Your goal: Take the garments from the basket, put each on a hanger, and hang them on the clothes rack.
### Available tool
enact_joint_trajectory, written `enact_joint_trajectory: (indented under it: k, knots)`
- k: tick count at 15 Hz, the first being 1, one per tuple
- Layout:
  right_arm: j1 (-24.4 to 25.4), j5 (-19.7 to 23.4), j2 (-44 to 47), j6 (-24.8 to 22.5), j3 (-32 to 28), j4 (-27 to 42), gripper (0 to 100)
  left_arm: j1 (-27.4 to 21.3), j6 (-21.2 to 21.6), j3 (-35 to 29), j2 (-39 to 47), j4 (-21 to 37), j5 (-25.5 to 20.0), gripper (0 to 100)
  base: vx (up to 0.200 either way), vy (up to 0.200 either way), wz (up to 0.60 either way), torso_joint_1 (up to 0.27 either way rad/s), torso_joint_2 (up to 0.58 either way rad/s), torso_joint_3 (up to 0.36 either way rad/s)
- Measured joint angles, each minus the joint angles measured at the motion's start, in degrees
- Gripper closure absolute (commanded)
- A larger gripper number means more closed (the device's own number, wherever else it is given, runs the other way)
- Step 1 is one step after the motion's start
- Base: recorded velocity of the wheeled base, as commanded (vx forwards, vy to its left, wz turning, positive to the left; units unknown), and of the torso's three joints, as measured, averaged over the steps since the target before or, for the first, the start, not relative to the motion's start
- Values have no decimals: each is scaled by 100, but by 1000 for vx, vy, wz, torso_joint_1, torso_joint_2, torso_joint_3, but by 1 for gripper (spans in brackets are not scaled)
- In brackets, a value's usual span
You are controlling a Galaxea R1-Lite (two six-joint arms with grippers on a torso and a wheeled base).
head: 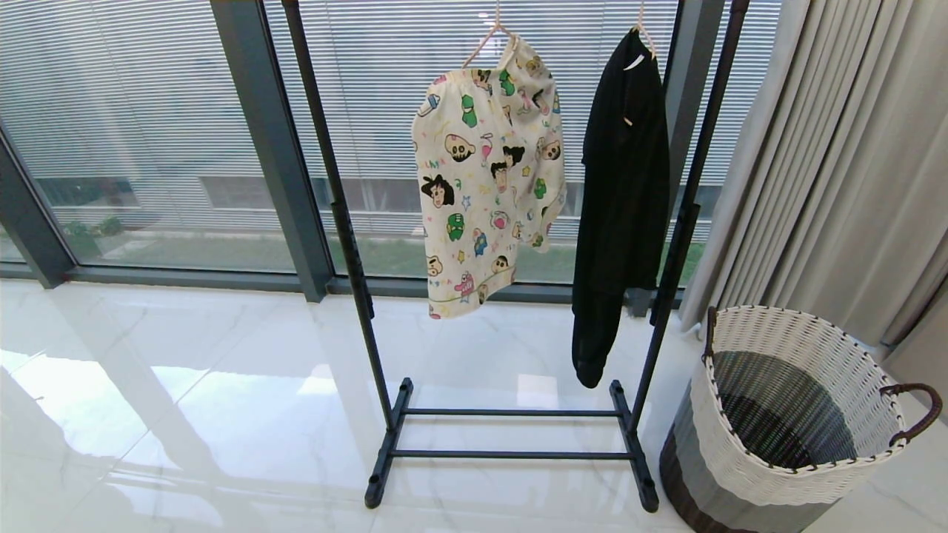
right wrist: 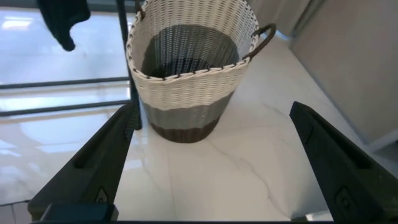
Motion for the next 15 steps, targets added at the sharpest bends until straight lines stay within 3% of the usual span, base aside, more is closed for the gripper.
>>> enact_joint_trajectory:
  k: [4,7,9,10,12,14,15]
  knots:
    - [17,613,13,-99,50,-84,0,66,-115,0,268,-6,155,0,0,0,0,0,0,0]
    - [43,540,13,-38,55,-87,0,200,-200,0,455,-6,300,0,0,0,0,0,0,0]
    - [41,329,13,20,55,-87,0,330,-522,0,455,-24,923,0,0,0,0,0,0,0]
    - [37,323,13,37,55,-87,0,349,-584,0,452,-24,973,0,0,0,0,0,0,0]
    - [-5,318,17,39,55,-88,0,366,-566,0,452,-20,784,0,0,0,0,0,0,0]
    - [-127,318,22,39,55,-88,0,349,-511,-22,450,40,-74,0,0,0,0,0,0,0]
    - [-297,318,20,37,55,-88,0,333,-511,-44,439,85,-193,0,0,0,0,0,0,0]
